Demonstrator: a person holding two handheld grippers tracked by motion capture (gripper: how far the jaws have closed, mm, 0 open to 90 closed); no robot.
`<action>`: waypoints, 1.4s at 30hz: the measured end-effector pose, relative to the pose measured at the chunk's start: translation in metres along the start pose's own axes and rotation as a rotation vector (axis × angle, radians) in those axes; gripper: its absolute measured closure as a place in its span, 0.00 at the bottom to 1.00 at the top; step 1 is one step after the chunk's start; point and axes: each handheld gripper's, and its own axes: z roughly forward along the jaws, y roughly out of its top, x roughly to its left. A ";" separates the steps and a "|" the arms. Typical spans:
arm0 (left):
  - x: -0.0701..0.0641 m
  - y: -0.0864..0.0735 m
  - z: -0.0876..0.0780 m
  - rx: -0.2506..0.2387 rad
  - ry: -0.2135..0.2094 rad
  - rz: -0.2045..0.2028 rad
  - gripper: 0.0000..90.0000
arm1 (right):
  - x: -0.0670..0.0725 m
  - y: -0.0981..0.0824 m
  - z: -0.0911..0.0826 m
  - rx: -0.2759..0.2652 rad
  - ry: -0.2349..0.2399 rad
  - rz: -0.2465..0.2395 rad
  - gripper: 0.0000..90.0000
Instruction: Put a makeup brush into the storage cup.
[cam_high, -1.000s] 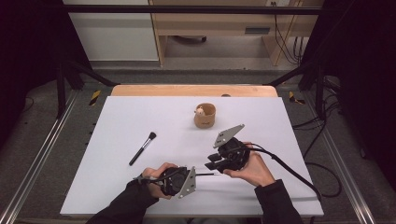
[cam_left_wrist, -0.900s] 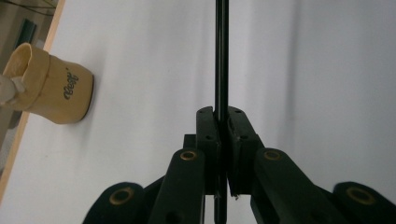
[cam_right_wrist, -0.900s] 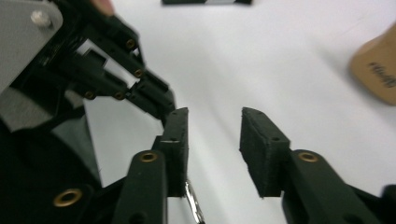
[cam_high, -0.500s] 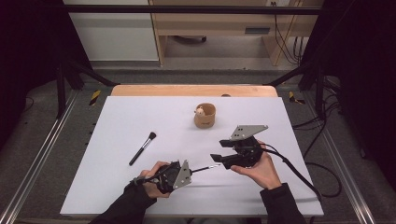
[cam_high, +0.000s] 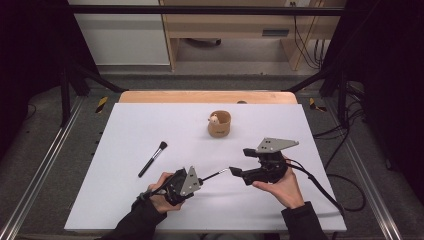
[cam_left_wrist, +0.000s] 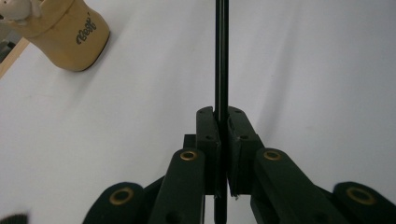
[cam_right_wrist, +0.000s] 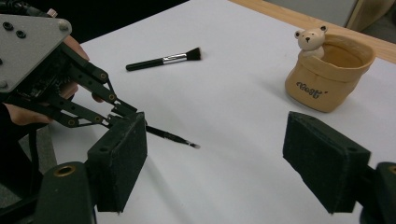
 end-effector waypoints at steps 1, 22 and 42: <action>0.000 0.000 0.000 -0.002 0.000 -0.011 0.94 | 0.000 0.000 -0.001 -0.003 -0.004 0.003 0.23; 0.005 -0.008 -0.003 -0.091 0.022 -0.261 0.94 | -0.003 -0.015 -0.003 -0.098 -0.036 0.107 0.18; 0.009 -0.006 -0.004 -0.165 0.078 -0.419 0.94 | 0.001 -0.017 0.011 -0.158 -0.055 0.206 0.16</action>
